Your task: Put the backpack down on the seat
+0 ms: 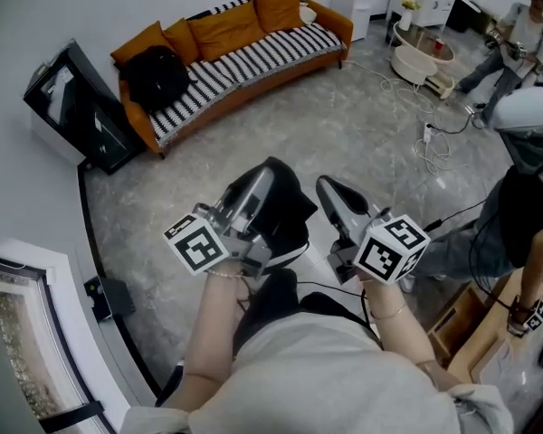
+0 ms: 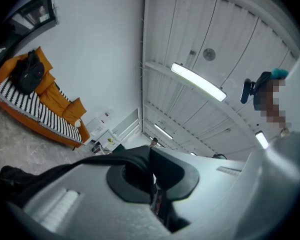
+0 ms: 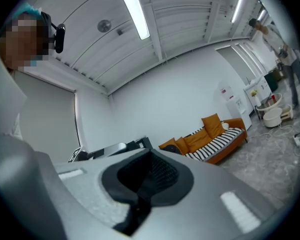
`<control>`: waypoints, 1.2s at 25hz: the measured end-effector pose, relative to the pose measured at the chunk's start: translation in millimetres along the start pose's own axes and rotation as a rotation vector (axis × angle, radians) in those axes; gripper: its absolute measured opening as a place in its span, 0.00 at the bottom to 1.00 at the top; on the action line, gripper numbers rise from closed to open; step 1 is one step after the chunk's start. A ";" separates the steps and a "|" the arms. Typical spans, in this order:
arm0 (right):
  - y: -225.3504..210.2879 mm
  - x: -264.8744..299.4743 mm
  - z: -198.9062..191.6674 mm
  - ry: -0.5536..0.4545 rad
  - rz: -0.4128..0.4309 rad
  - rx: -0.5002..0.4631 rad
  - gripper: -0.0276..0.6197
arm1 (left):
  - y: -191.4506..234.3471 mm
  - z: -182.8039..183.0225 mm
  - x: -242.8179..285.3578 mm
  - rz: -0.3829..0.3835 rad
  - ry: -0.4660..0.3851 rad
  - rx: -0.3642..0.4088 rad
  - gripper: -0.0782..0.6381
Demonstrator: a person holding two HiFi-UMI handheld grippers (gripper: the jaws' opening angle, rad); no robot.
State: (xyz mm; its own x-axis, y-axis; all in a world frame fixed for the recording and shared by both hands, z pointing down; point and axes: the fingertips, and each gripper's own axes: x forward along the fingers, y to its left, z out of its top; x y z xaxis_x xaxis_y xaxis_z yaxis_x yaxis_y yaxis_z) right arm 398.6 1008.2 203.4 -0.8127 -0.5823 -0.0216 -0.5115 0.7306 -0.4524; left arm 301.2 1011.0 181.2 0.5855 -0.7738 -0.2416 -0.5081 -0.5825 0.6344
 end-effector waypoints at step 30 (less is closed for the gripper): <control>-137.6 318.5 70.5 -0.023 -0.041 -0.033 0.05 | 256.1 152.6 137.8 -0.039 0.053 -0.059 0.13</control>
State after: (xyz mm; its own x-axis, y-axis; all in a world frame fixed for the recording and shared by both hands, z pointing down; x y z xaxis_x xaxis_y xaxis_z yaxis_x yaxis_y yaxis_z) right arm 229.8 697.0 195.9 -0.7844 -0.6198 -0.0243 -0.5534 0.7170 -0.4239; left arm 155.4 717.3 198.3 0.6374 -0.7359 -0.2285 -0.4472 -0.5948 0.6680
